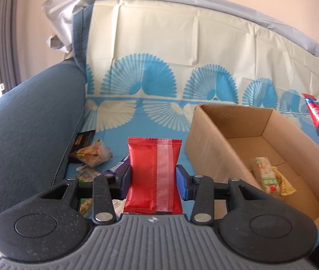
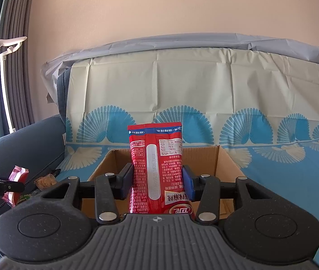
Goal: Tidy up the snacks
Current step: 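Carry both red packets over the box and open both tools to drop them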
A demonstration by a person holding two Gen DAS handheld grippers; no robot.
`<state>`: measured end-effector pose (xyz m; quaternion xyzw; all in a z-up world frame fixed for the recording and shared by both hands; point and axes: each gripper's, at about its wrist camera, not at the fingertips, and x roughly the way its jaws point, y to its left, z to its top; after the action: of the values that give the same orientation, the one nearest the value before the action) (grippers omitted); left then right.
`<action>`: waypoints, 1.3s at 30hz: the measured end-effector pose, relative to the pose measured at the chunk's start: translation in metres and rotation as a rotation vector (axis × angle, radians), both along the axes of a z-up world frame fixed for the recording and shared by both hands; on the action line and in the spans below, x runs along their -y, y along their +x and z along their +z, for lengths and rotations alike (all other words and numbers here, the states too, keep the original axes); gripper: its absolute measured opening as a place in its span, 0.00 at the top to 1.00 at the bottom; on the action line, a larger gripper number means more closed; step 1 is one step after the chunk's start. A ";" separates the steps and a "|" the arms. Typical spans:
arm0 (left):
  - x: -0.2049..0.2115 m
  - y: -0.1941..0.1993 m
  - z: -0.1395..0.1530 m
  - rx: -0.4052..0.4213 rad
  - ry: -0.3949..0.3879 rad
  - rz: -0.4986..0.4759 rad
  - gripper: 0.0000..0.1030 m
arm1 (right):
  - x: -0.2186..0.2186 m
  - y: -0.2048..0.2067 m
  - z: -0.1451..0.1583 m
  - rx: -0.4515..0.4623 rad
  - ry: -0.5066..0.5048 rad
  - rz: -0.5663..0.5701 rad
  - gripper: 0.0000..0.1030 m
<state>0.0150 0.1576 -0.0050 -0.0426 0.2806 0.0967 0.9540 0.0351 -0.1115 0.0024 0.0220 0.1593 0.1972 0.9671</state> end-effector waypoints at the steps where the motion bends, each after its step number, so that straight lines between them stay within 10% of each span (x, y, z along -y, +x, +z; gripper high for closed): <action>1: 0.003 0.001 0.001 0.005 0.002 -0.007 0.55 | 0.000 0.000 0.000 0.000 0.000 -0.001 0.54; 39: 0.118 0.063 -0.005 0.075 0.016 -0.286 0.55 | 0.008 0.004 -0.003 0.019 0.017 -0.116 0.53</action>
<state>0.0782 0.0393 -0.0104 0.0020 0.2472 -0.0395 0.9682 0.0388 -0.1193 -0.0007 0.0373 0.1468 0.1422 0.9782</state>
